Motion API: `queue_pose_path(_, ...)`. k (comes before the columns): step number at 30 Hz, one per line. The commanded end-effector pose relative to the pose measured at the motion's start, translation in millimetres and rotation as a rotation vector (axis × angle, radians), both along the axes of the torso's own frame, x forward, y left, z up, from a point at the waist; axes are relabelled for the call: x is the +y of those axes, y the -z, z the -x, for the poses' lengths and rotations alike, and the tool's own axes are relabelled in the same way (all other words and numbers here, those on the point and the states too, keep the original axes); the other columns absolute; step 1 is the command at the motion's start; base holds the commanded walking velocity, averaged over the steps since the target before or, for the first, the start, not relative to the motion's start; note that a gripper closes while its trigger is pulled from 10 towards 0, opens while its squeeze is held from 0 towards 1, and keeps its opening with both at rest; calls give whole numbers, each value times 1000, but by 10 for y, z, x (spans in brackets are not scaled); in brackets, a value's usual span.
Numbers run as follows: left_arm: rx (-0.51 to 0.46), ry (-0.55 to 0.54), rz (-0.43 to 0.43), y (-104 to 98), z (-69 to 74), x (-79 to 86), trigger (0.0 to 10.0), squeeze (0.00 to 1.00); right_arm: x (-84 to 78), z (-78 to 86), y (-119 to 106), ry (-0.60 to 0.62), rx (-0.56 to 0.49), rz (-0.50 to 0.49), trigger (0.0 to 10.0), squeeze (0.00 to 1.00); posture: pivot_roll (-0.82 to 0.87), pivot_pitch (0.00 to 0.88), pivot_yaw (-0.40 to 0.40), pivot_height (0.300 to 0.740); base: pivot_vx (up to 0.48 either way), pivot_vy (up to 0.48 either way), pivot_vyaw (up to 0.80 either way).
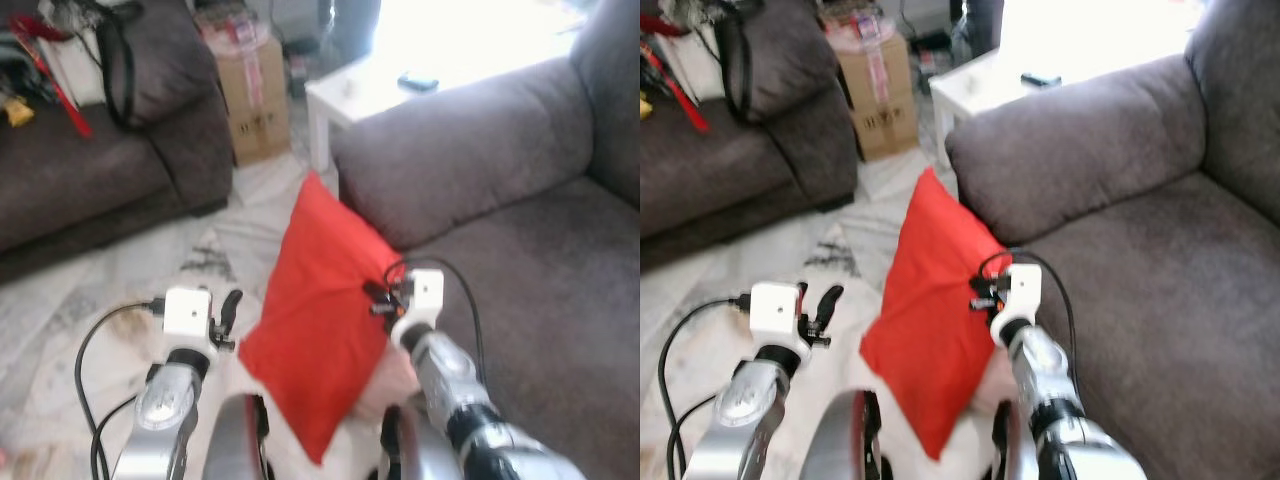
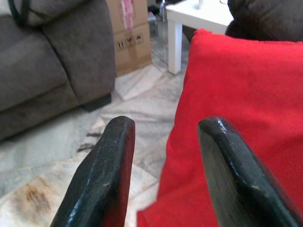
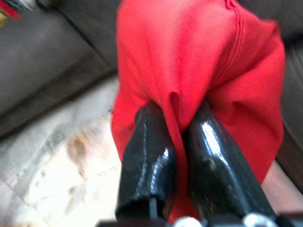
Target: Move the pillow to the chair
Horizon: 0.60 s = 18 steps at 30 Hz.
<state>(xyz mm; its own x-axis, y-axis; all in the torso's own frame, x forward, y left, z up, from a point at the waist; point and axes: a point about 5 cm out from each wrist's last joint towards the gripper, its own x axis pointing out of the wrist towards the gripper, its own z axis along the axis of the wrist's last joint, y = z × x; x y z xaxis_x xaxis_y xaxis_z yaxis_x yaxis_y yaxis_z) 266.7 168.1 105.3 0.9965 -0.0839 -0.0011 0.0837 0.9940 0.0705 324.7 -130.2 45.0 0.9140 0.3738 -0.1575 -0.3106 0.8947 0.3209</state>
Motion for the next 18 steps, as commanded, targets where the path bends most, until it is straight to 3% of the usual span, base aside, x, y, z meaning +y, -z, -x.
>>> queue_pose_path(1, 3, 4, 2, 24, -3, 27, 10000, 0, -44, -116, -317, 5, -192, -11, 10000, 0, 50, 12, 25, 604, 0, 0, 0)
queue_pose_path(8, -33, 31, 5, -49, -72, 0, 10000, 0, -163, -54, -468, 54, -279, -14, 10000, 0, 43, 0, 43, 604, 0, 0, 0)
queue_pose_path(18, -77, 47, 16, -123, -57, -39, 10000, 0, -175, 122, -782, 118, -396, -46, 10000, 0, 27, 0, 59, 604, 0, 0, 0)
